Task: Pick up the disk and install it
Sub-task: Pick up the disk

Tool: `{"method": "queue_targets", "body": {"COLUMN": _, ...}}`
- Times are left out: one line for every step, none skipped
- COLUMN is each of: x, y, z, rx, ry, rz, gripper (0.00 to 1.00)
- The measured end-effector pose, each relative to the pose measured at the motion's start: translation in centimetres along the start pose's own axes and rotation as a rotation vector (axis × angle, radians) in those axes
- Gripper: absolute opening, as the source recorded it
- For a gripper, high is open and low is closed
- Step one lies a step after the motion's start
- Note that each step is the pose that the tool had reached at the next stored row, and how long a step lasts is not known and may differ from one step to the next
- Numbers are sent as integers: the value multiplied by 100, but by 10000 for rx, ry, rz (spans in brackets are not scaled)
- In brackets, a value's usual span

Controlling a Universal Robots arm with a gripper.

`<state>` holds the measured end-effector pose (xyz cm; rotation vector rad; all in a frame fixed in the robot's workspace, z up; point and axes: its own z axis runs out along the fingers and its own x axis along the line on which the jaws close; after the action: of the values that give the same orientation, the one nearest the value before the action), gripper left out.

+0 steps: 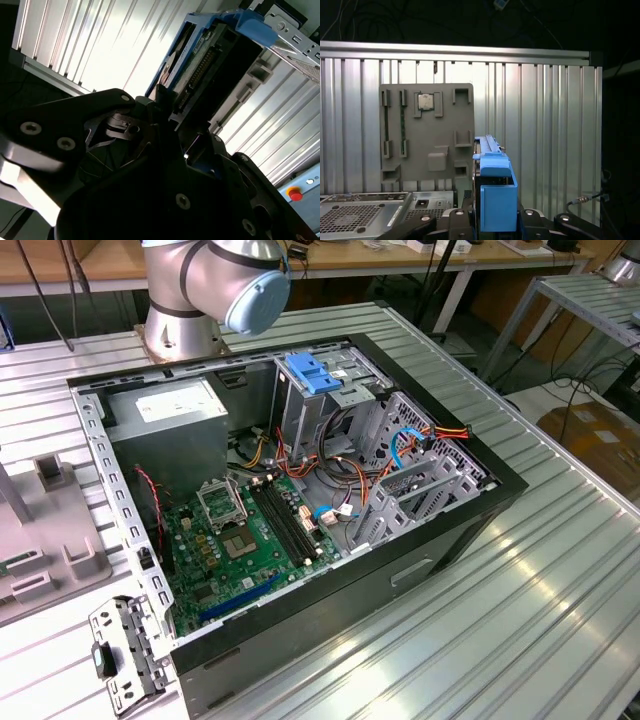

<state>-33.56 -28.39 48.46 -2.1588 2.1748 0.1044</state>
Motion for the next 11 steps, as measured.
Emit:
{"method": "queue_targets", "body": {"x": 0, "y": -9, "z": 0, "rx": 1, "ry": 0, "rz": 0, "gripper": 36}}
{"method": "queue_targets", "body": {"x": 0, "y": -26, "z": 0, "rx": 0, "ry": 0, "rz": 0, "gripper": 36}}
{"method": "queue_targets", "body": {"x": 0, "y": -39, "z": 0, "rx": 0, "ry": 0, "rz": 0, "gripper": 36}}
{"method": "queue_targets", "body": {"x": 0, "y": -47, "z": 0, "rx": 0, "ry": 0, "rz": 0, "gripper": 36}}
{"method": "queue_targets", "body": {"x": 0, "y": -55, "z": 0, "rx": 0, "ry": 1, "rz": 0, "gripper": 36}}
{"method": "queue_targets", "body": {"x": -1, "y": -63, "z": 0, "rx": 0, "ry": 0, "rz": 0, "gripper": 36}}
{"method": "queue_targets", "body": {"x": -1, "y": -71, "z": 0, "rx": 0, "ry": 0, "rz": 0, "gripper": 36}}
{"method": "queue_targets", "body": {"x": -1, "y": -78, "z": 0, "rx": 0, "ry": 0, "rz": 0, "gripper": 36}}
{"method": "queue_targets", "body": {"x": -1, "y": -86, "z": 0, "rx": 0, "ry": 0, "rz": 0, "gripper": 36}}
{"method": "queue_targets", "body": {"x": -1, "y": -94, "z": 1, "rx": 0, "ry": 0, "rz": 0, "gripper": 36}}
{"method": "queue_targets", "body": {"x": -1, "y": -103, "z": 1, "rx": 1, "ry": 0, "rz": 0, "gripper": 36}}
